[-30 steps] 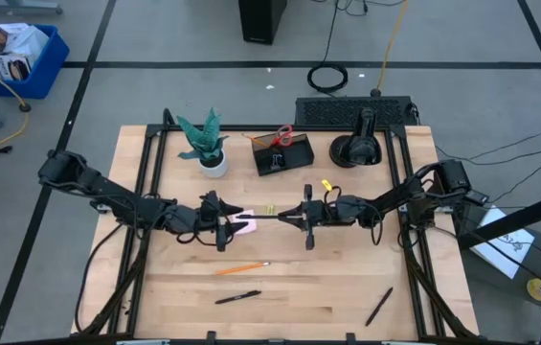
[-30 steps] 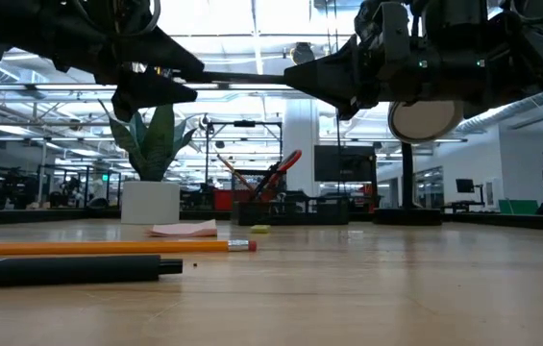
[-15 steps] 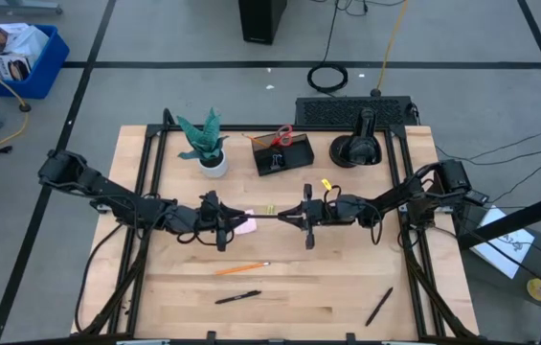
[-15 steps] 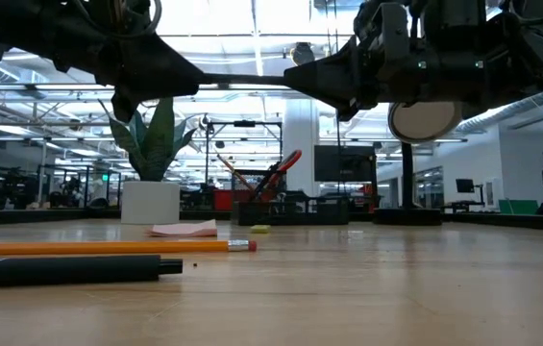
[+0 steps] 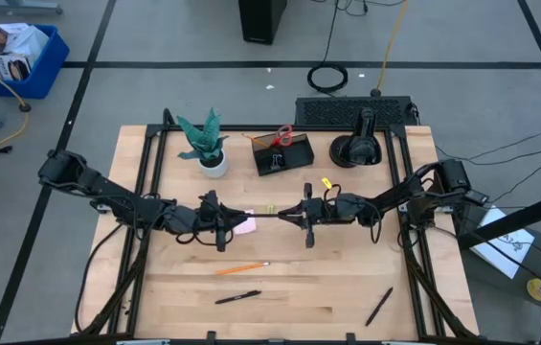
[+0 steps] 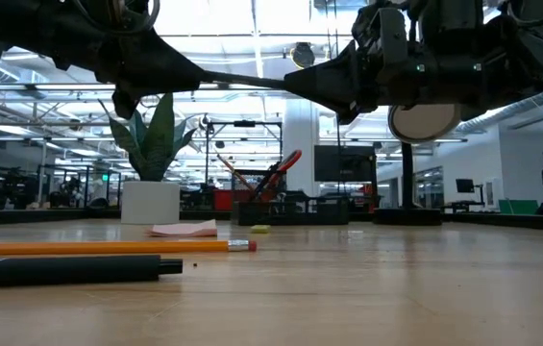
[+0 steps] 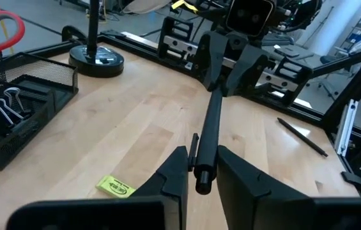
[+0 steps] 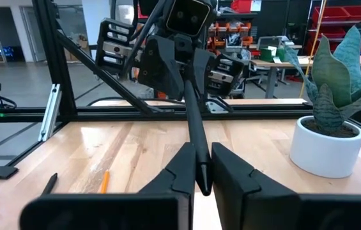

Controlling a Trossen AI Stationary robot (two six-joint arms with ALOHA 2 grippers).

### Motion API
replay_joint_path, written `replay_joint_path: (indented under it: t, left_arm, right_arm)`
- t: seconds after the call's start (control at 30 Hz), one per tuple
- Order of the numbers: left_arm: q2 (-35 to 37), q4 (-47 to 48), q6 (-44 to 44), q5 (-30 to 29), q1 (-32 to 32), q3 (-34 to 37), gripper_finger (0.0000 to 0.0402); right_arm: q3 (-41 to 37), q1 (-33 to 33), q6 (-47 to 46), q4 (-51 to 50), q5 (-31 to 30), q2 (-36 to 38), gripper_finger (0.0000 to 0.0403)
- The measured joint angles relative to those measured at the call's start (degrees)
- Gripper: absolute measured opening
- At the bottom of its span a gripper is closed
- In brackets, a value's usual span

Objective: Pick and place office supplies into organizer
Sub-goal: Put the black pen into the black mesh desk organizer

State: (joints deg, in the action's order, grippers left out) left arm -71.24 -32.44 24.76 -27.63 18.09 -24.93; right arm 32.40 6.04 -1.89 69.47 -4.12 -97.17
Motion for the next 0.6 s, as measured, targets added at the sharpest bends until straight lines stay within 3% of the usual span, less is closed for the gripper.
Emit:
replay_joint_path:
  t: [0.4,0.6]
  left_arm:
    - [0.0,-2.65,-1.64,0.18,-0.04,0.02,0.0055]
    - [0.0,-4.98,-3.7,0.47,-0.09,0.02,0.0047]
  right_arm:
    - [0.06,-0.09,-0.31,-1.6,-0.18,0.0,0.0056]
    - [0.11,-0.07,-0.33,-1.62,-0.04,0.0,0.0053]
